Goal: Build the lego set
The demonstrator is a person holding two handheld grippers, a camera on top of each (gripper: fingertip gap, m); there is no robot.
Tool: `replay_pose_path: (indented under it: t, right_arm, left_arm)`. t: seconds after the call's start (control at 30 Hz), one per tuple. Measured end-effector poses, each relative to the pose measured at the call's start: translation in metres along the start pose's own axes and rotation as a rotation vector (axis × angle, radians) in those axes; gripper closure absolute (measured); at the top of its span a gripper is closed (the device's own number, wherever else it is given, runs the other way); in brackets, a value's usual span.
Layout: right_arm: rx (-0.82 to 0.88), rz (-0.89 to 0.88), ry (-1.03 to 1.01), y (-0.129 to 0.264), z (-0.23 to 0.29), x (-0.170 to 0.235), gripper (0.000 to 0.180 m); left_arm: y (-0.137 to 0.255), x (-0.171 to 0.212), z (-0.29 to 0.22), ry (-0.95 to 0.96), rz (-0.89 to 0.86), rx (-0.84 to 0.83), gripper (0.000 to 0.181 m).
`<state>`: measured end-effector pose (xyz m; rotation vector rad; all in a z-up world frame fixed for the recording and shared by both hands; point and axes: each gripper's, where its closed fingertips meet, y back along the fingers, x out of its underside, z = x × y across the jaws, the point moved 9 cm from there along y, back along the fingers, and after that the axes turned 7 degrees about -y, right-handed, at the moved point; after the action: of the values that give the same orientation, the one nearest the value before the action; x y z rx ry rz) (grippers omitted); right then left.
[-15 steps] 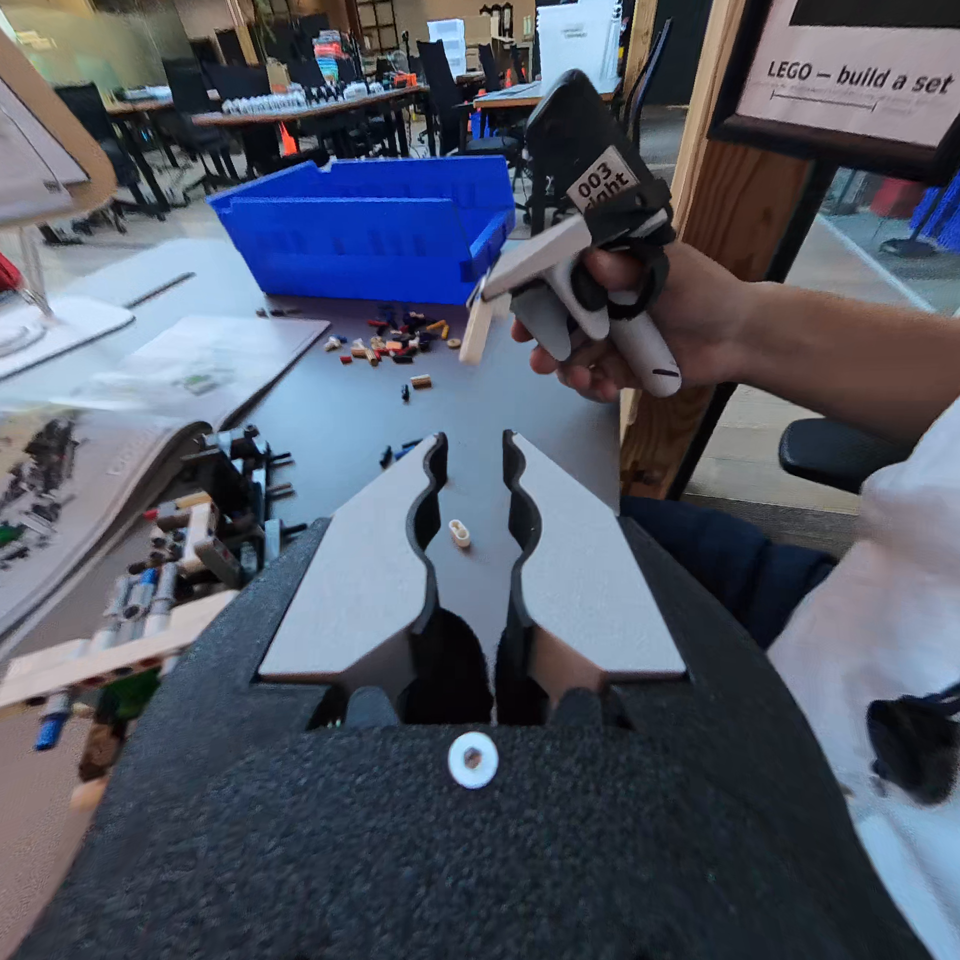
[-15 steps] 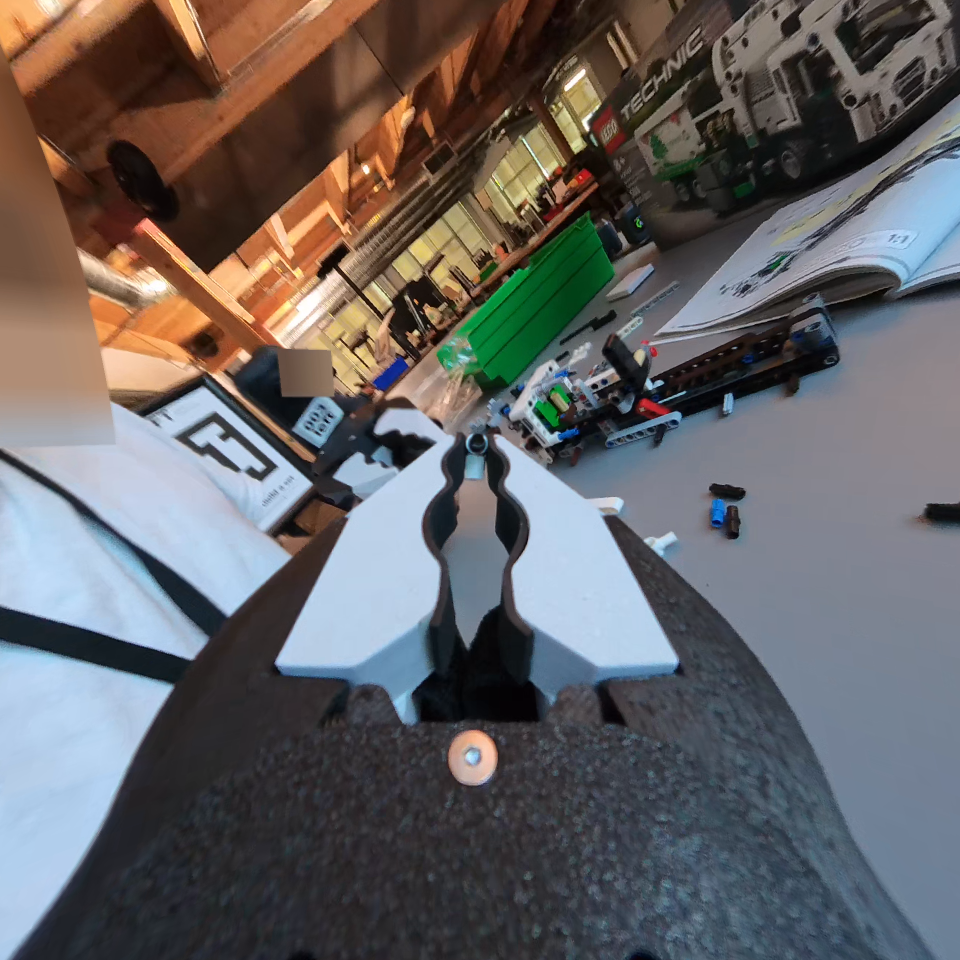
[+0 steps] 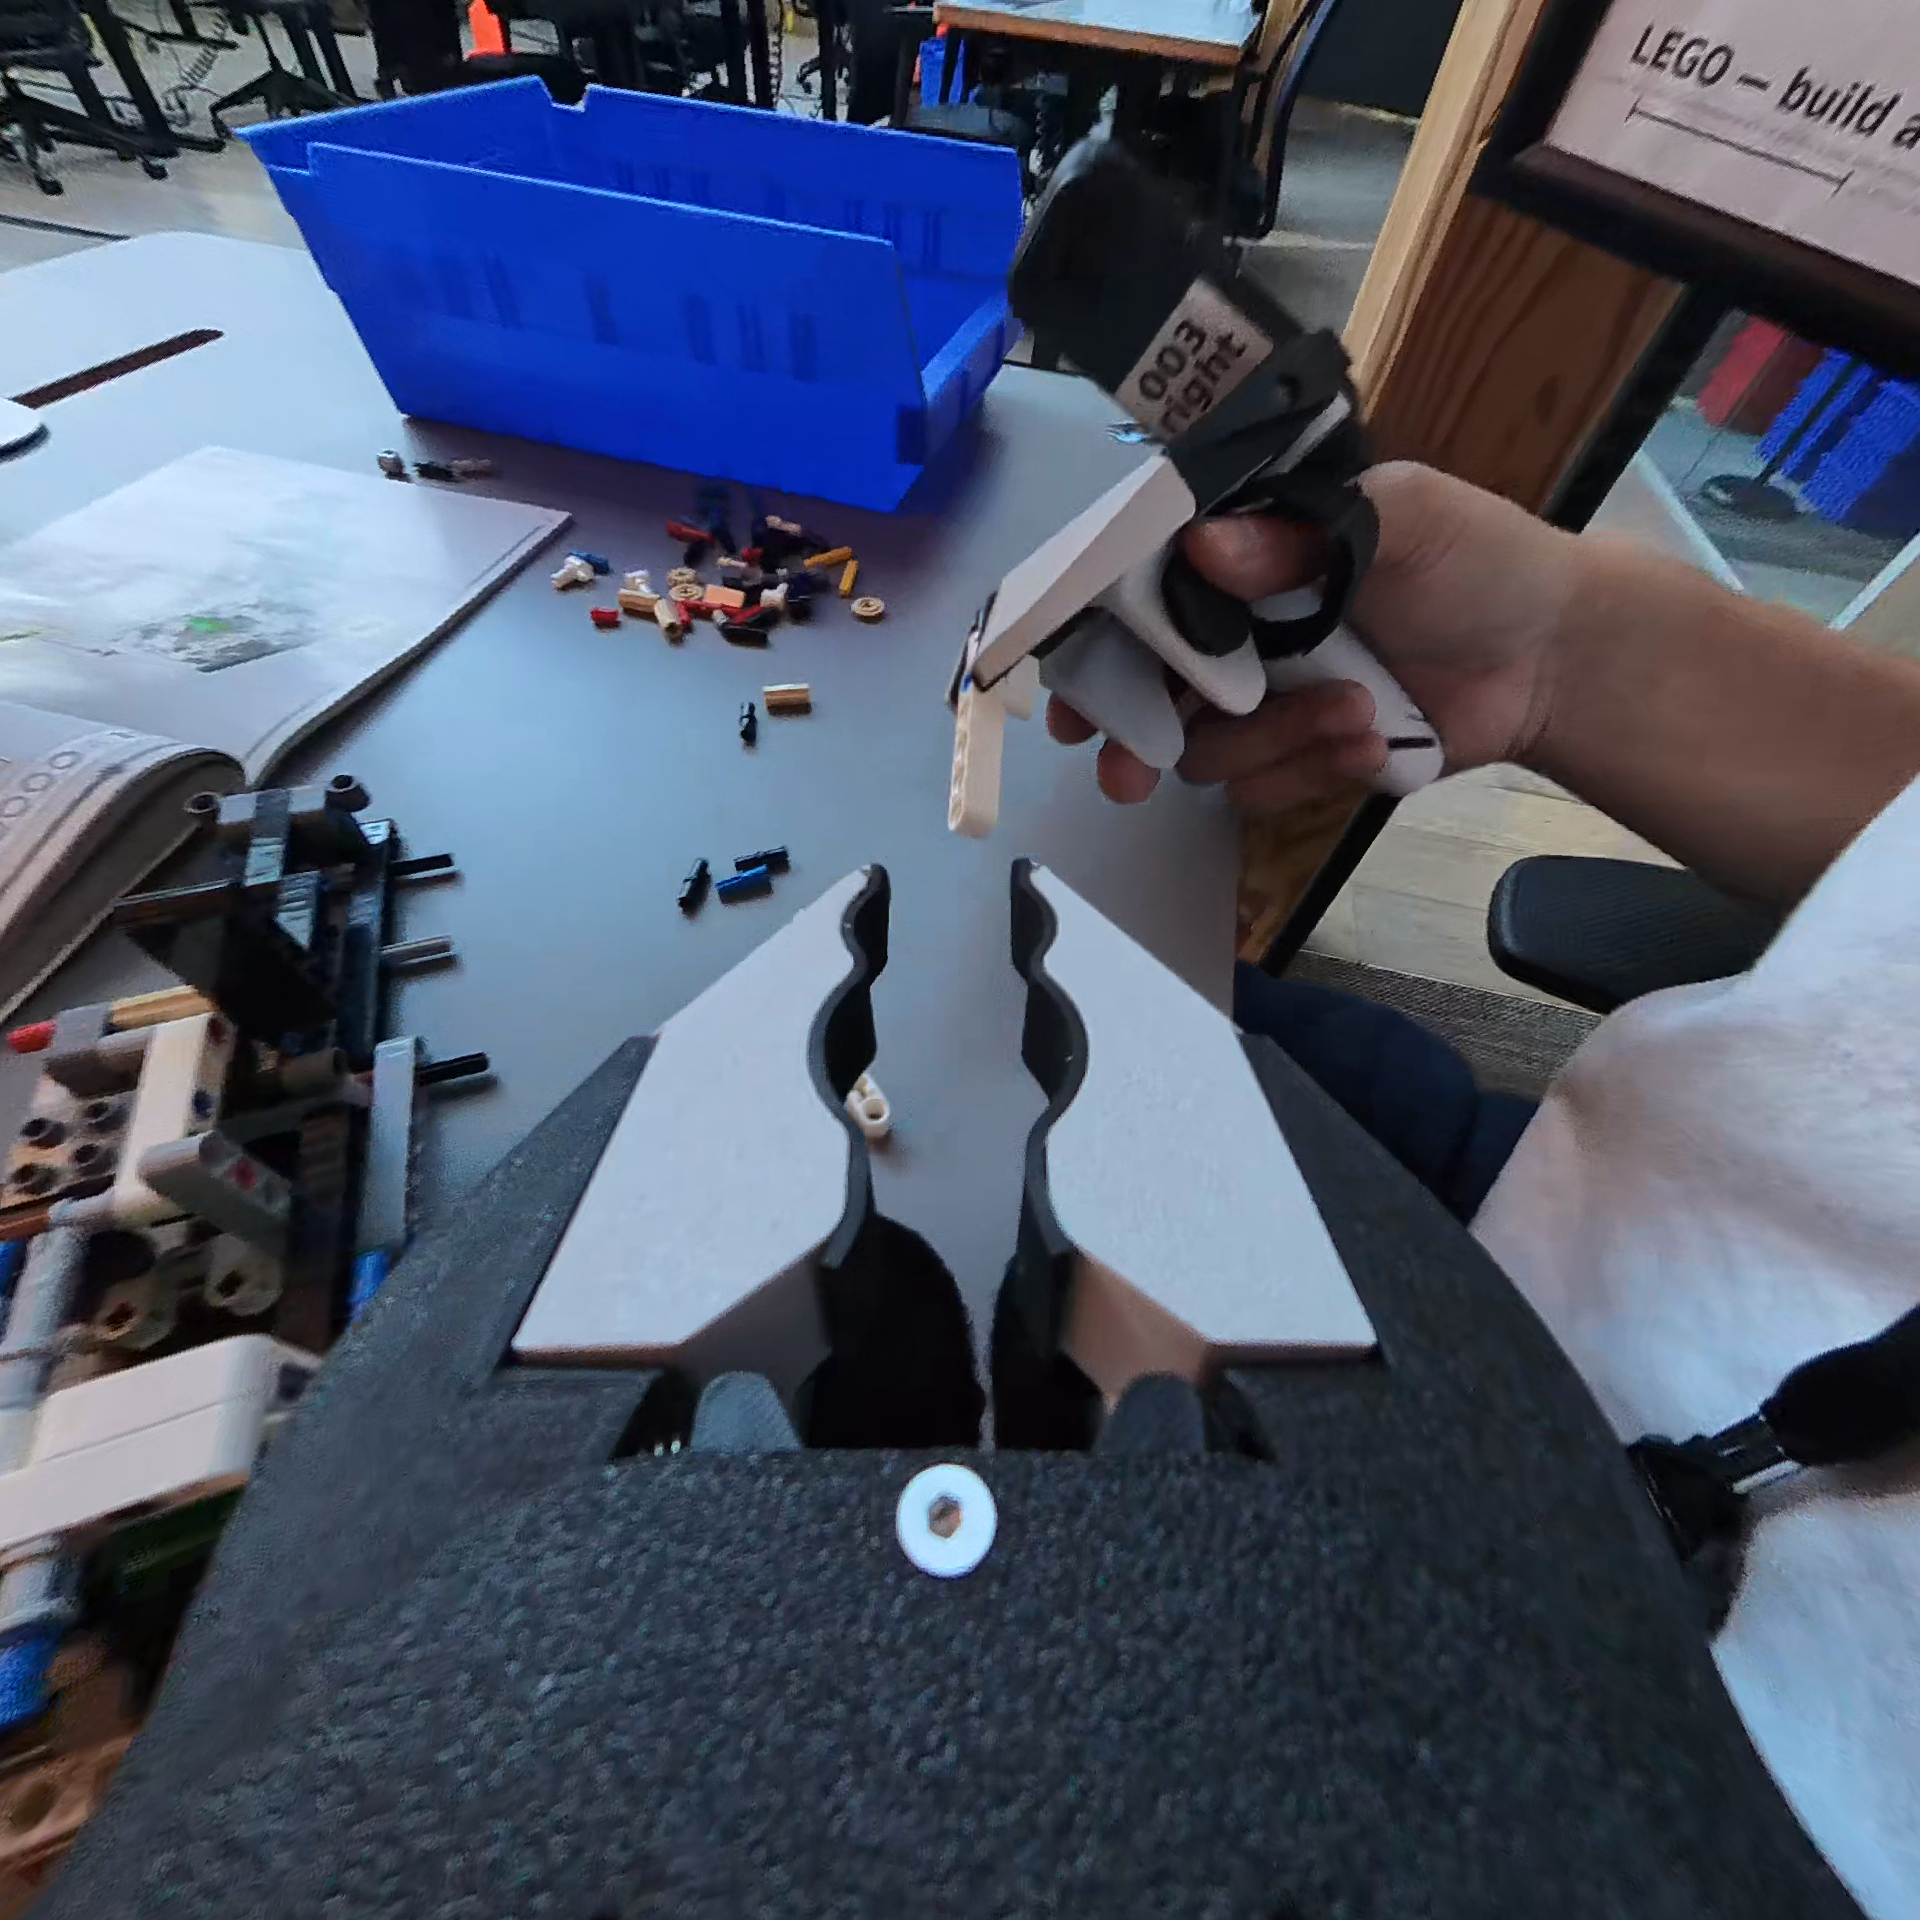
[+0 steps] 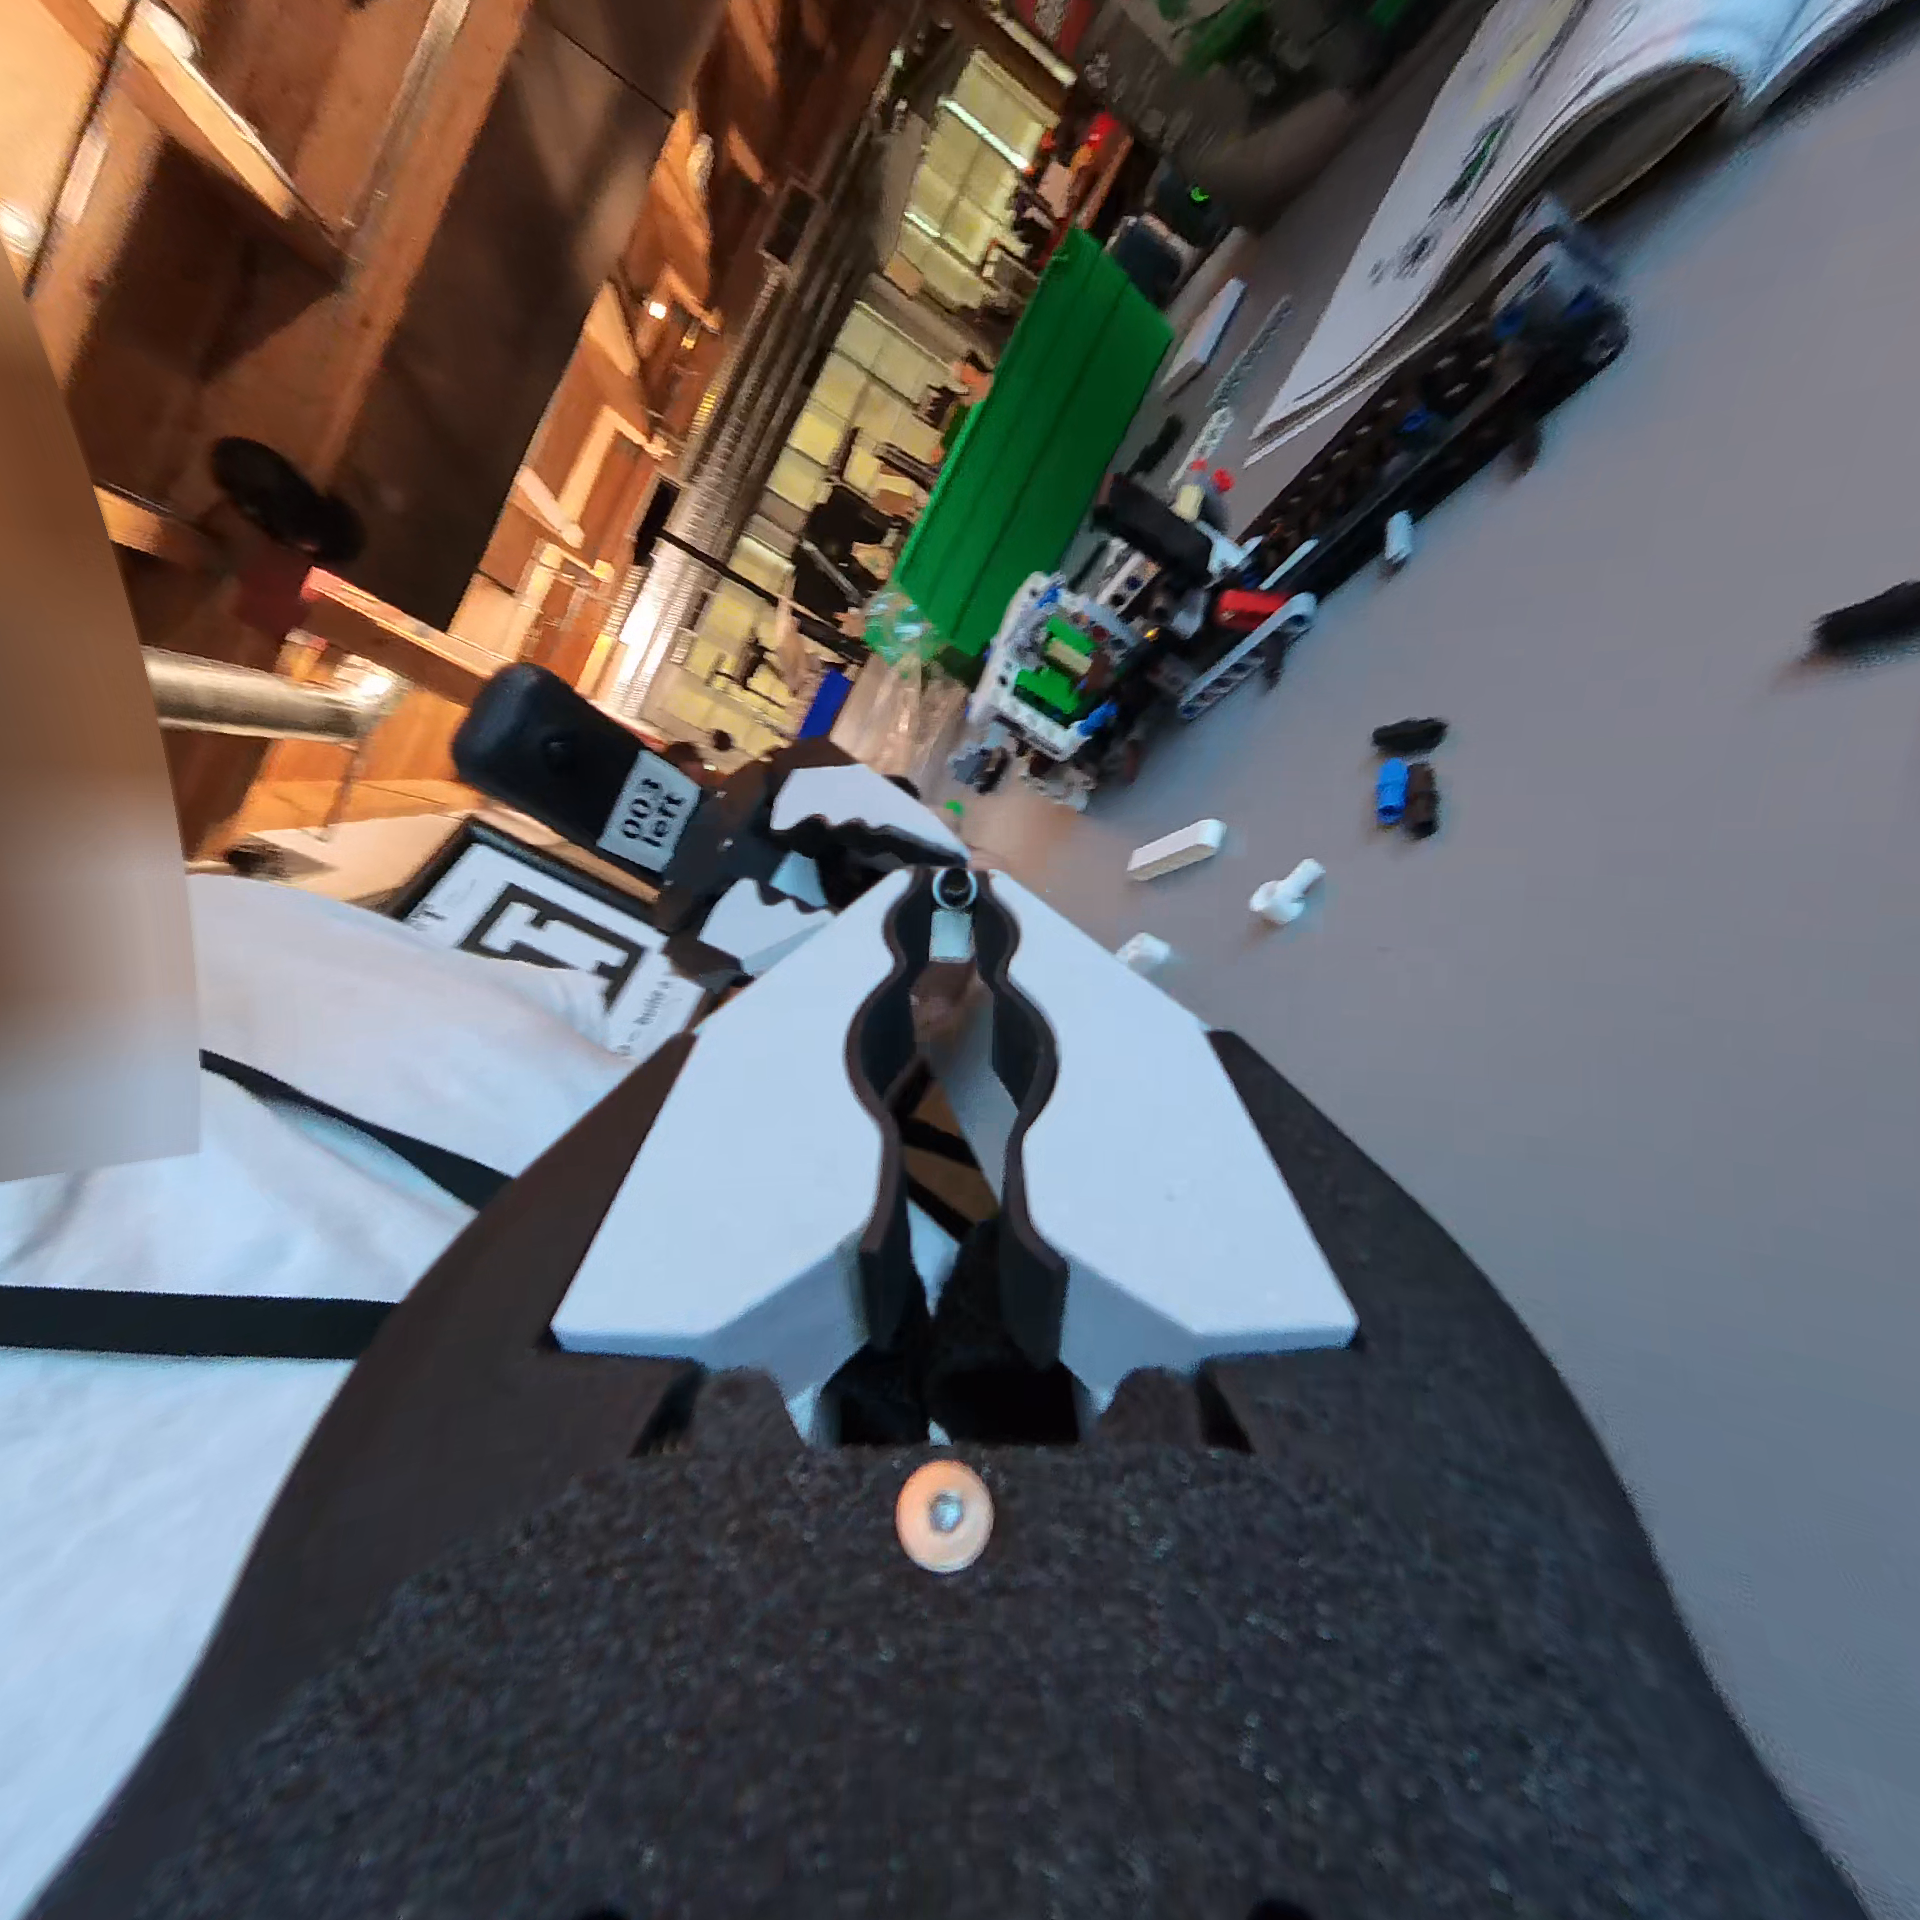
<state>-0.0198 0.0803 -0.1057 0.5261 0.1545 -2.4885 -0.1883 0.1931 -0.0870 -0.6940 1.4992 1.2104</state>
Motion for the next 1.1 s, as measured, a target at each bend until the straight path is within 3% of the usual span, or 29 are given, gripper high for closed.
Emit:
replay_pose_path:
  t: [0.1,0.23,0.47,0.57,0.63,0.73,0.8,1.1]
  right_arm:
    - [-0.078,0.034,-0.073,-0.008,-0.001,0.011,0.175]
    - [-0.113,0.047,-0.106,-0.016,0.000,0.019,0.174]
    - [-0.142,0.092,-0.082,-0.027,0.003,0.025,0.173]
    - [-0.066,0.137,0.122,-0.024,0.010,0.025,0.160]
    - [0.043,0.144,0.377,-0.017,0.024,0.019,0.147]
    - [0.243,0.291,0.840,-0.022,0.047,0.025,0.148]
    - [0.320,0.428,1.009,-0.035,0.052,0.036,0.147]
    - [0.336,0.640,1.089,-0.063,0.049,0.045,0.164]
  left_arm:
    - [-0.005,-0.001,-0.006,-0.027,-0.018,0.009,0.160]
    - [-0.003,-0.003,-0.017,-0.093,-0.047,-0.002,0.174]
    - [0.014,-0.002,-0.025,-0.104,-0.059,-0.051,0.175]
    - [0.022,0.000,-0.027,-0.119,-0.034,-0.023,0.175]
    - [0.026,0.001,-0.024,-0.125,0.019,0.011,0.175]
    - [0.028,-0.003,-0.014,-0.066,0.078,0.078,0.176]
    - [0.027,-0.007,-0.010,-0.058,0.119,0.143,0.176]
    - [0.015,-0.014,-0.018,-0.452,0.319,0.255,0.176]
